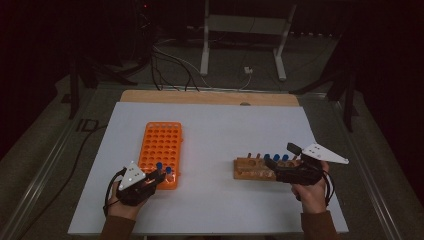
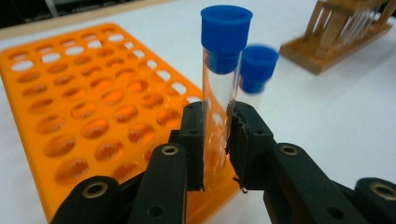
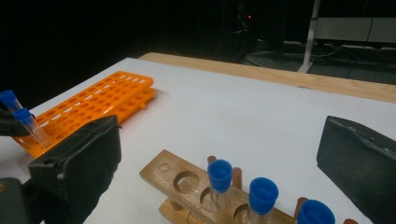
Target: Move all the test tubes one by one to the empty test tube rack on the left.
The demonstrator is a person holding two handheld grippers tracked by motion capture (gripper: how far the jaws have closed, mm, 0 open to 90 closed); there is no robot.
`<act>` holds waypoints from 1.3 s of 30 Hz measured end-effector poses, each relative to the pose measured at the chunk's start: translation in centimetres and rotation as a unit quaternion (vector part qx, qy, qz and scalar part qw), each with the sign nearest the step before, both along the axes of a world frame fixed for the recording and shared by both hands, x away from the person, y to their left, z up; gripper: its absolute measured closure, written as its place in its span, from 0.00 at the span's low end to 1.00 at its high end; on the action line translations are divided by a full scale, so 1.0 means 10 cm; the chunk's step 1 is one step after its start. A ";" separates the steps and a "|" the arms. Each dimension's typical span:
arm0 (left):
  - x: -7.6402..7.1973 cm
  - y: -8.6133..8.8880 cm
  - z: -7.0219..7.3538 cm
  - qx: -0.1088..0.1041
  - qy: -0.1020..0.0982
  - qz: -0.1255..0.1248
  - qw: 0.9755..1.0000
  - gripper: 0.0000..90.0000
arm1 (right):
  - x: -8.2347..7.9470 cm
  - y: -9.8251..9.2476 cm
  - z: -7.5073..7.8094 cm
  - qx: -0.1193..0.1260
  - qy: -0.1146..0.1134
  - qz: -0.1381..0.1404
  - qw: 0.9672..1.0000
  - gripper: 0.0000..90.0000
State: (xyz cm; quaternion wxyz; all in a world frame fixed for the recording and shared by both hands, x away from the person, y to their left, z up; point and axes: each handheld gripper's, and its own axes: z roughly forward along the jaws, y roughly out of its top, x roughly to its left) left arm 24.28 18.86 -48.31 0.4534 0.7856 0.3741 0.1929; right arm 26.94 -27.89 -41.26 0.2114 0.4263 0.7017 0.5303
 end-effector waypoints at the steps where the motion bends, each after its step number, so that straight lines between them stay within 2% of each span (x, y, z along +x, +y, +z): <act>1: 0.00 -0.01 -0.01 0.004 0.003 -0.001 1.000 0.85 | 0.00 0.00 0.00 0.000 0.000 0.000 1.000 0.00; 8: 0.00 -0.04 -0.02 0.020 0.006 -0.004 1.000 0.85 | 0.00 0.00 0.00 0.000 0.000 0.001 1.000 0.00; 13: 0.02 -0.05 -0.06 0.032 0.017 -0.006 0.999 0.85 | 0.00 0.01 -0.01 -0.001 0.002 0.003 1.000 0.00; 22: 0.03 -0.05 -0.05 0.038 0.022 -0.006 0.999 0.86 | 0.00 0.02 -0.02 -0.002 0.002 0.004 1.000 0.00; 28: 0.04 -0.06 -0.03 0.044 0.032 -0.005 0.998 0.87 | 0.00 0.02 -0.02 -0.002 0.002 0.005 1.000 0.00; 30: 0.04 -0.06 -0.03 0.044 0.032 -0.004 0.998 0.87 | 0.00 0.03 -0.02 -0.002 0.003 0.005 1.000 0.00; 33: 0.04 -0.05 -0.04 0.032 0.032 -0.006 0.999 0.84 | 0.00 0.03 -0.02 -0.002 0.003 0.006 1.000 0.00; 36: 0.03 -0.06 -0.04 0.031 0.026 -0.008 0.999 0.75 | 0.00 0.02 -0.02 -0.001 0.003 0.006 1.000 0.00; 39: 0.02 -0.06 -0.02 0.025 0.020 -0.008 0.999 0.74 | 0.00 0.02 -0.02 -0.001 0.004 0.006 1.000 0.00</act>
